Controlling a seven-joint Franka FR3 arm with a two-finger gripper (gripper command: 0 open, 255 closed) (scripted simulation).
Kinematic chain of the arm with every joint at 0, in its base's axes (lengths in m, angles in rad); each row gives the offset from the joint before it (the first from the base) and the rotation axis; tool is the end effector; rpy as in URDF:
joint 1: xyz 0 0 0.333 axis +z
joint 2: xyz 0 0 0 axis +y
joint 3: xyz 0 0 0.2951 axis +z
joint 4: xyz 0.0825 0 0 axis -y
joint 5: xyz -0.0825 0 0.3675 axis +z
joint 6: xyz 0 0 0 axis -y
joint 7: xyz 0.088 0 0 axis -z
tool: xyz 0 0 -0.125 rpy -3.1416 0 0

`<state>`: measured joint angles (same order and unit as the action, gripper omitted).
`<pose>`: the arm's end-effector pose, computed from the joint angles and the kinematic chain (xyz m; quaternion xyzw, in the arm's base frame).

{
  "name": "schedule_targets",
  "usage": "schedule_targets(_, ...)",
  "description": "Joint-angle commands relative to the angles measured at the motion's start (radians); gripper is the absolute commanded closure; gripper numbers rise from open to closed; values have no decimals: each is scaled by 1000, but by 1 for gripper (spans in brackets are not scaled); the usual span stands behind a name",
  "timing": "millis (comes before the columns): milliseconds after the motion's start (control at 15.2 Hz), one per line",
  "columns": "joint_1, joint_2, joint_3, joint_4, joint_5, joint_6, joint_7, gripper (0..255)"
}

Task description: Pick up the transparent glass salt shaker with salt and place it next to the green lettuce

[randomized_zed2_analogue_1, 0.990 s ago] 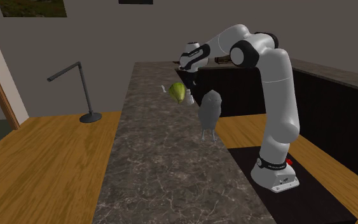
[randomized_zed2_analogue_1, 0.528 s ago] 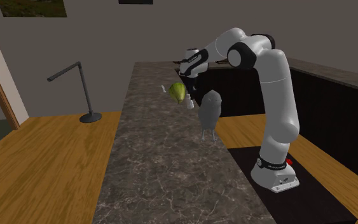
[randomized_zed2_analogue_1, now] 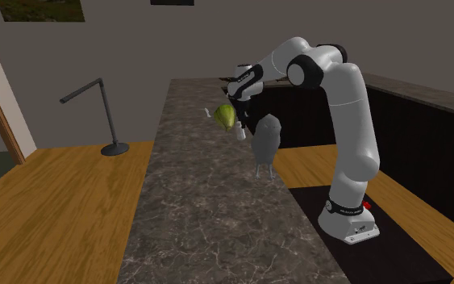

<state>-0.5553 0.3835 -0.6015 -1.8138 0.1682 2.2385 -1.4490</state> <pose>0.2807 -0.5606 0.3436 0.9904 0.1200 -0.0204 0.0648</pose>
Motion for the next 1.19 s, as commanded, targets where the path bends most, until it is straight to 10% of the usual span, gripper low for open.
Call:
schedule_targets(0,0,0,0,0,0,0,0,255)
schedule_targets(66,0,0,0,0,0,0,0,0)
schedule_targets(1122,27,-70,-22,39,-49,-100,31,0)
